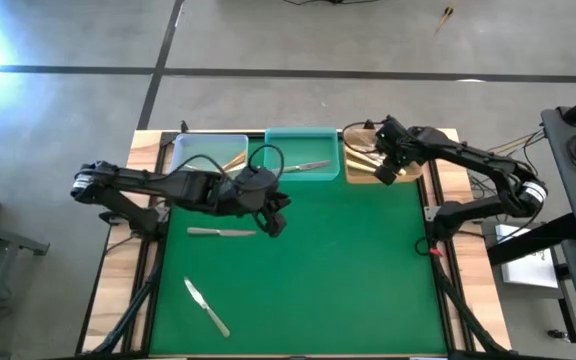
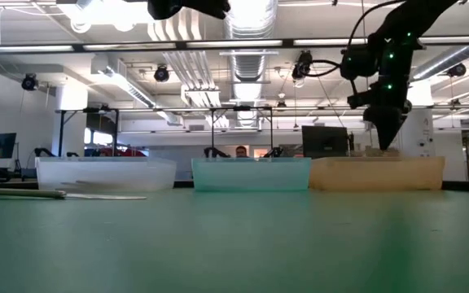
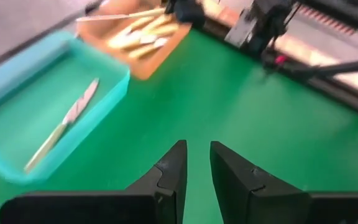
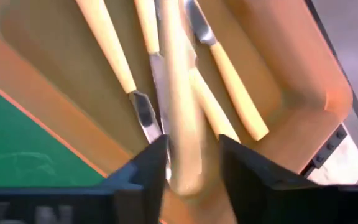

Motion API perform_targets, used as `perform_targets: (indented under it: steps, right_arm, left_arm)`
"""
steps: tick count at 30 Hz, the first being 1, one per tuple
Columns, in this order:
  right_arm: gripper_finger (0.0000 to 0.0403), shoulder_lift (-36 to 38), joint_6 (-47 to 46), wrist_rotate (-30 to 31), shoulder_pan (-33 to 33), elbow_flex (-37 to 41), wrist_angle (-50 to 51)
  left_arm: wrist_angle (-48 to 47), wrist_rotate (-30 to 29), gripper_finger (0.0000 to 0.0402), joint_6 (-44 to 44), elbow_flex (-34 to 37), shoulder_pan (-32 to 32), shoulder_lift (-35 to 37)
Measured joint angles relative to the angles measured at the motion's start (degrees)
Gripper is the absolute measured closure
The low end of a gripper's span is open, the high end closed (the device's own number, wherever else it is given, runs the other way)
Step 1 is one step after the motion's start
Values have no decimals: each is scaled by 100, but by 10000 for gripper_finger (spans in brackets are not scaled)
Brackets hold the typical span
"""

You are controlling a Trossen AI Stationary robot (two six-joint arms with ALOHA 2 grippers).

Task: Sort silverware by color (type)
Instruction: Put the yellow table knife into the orange bin, then put the top green table knife into the blue transparent bin

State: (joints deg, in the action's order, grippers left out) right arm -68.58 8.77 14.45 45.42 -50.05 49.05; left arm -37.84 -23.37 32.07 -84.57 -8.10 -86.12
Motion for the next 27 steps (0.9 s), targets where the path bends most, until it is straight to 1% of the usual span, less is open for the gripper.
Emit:
perform_targets:
  steps: [2, 4, 6, 7, 8, 10, 13, 15, 16, 19, 21, 25, 27]
  right_arm:
    - [241, 21, 13, -1, 1, -37, -12]
    - [205, 41, -22, 1, 1, -124, 38]
    - [180, 61, -183, -51, 1, -252, 144]
    - [172, 64, -234, -182, -1, -335, 243]
    - [166, 64, -307, -417, 1, -431, 356]
    - [161, 75, -358, -1083, 1, -621, 548]
    - [164, 134, -379, -2142, -25, -834, 587]
    - [170, 156, -450, -2598, -67, -956, 589]
    - [173, 165, -483, -2686, -88, -1014, 589]
    - [182, 188, -622, -2690, -194, -1166, 592]
    - [185, 204, -761, -2688, -264, -1223, 591]
    - [188, 272, -976, -2690, -447, -1257, 596]
    - [188, 291, -1100, -2691, -534, -1251, 595]
  left_arm:
    - [-507, 48, 348, 229, -215, 0, -104]
    - [-1310, 167, 348, 524, -423, 0, -209]
    - [-2154, 358, 348, 806, -576, -1, -325]
    - [-2514, 513, 348, 899, -598, -9, -384]
    - [-2821, 685, 348, 955, -597, -14, -451]
    - [-3322, 1055, 348, 967, -557, -51, -578]
    - [-4118, 1470, 348, 561, -434, -105, -825]
    - [-4580, 1621, 348, 192, -287, -109, -993]
    - [-4724, 1659, 348, 5, -198, -109, -1055]
    - [-4685, 1715, 348, -518, 202, -116, -1107]
    - [-4542, 1856, 348, -733, 590, -118, -1069]
    - [-3974, 2025, 348, -836, 1533, -109, -787]
    - [-3491, 2270, 348, -845, 2047, -95, -616]
